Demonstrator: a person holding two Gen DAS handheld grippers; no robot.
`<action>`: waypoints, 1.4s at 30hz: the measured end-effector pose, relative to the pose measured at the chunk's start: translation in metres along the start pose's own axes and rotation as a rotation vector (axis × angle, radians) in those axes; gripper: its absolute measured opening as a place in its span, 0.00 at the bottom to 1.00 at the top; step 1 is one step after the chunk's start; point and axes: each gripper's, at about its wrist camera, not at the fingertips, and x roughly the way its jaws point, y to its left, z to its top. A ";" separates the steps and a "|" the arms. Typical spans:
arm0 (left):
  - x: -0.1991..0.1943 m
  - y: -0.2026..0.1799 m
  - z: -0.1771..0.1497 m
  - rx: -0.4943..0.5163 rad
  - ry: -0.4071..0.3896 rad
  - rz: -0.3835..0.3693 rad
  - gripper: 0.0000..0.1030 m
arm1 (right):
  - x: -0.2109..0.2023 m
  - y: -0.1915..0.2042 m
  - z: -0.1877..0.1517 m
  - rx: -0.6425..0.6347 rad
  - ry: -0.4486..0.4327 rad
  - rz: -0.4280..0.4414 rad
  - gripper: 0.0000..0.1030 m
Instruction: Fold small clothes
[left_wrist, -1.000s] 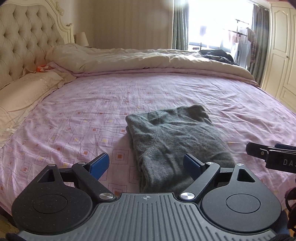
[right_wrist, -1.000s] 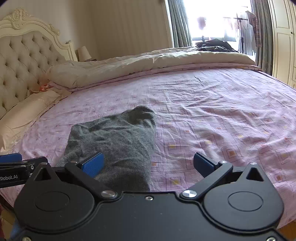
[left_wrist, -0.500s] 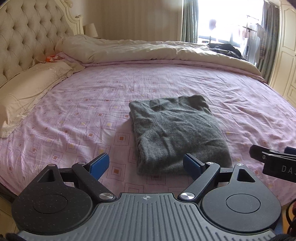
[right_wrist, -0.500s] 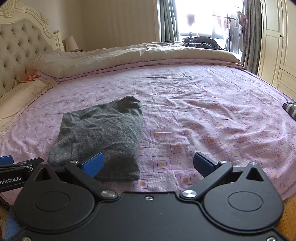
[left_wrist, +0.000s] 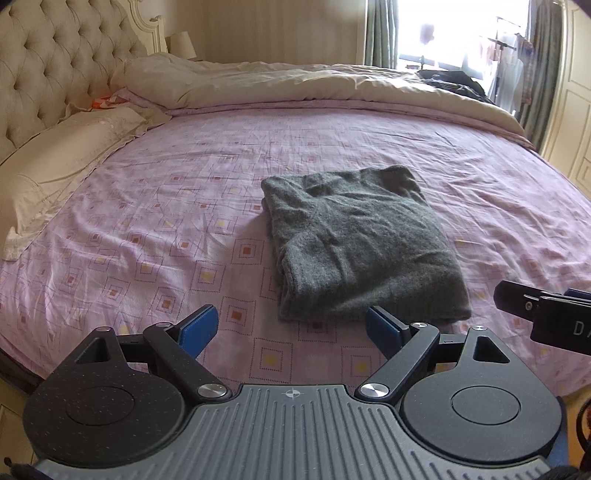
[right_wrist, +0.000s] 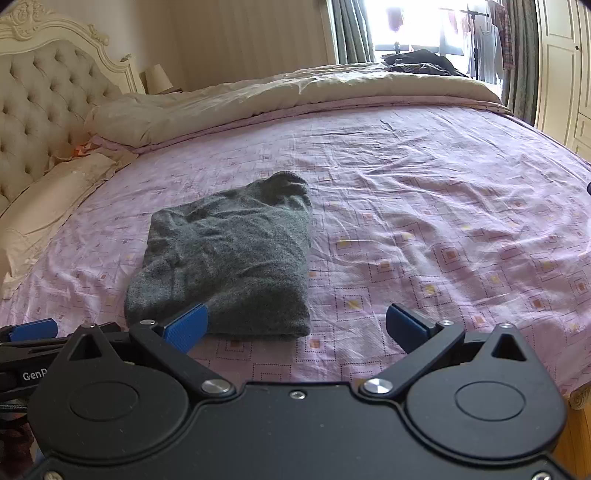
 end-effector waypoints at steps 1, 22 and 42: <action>0.000 0.000 0.000 -0.002 0.004 0.001 0.84 | 0.000 0.000 0.000 -0.001 0.001 0.002 1.00; 0.004 0.006 0.002 -0.008 0.024 0.006 0.85 | 0.005 0.006 0.003 -0.008 0.019 0.028 1.00; 0.005 0.001 0.005 0.014 0.038 -0.003 0.85 | 0.007 0.007 0.006 -0.005 0.026 0.043 1.00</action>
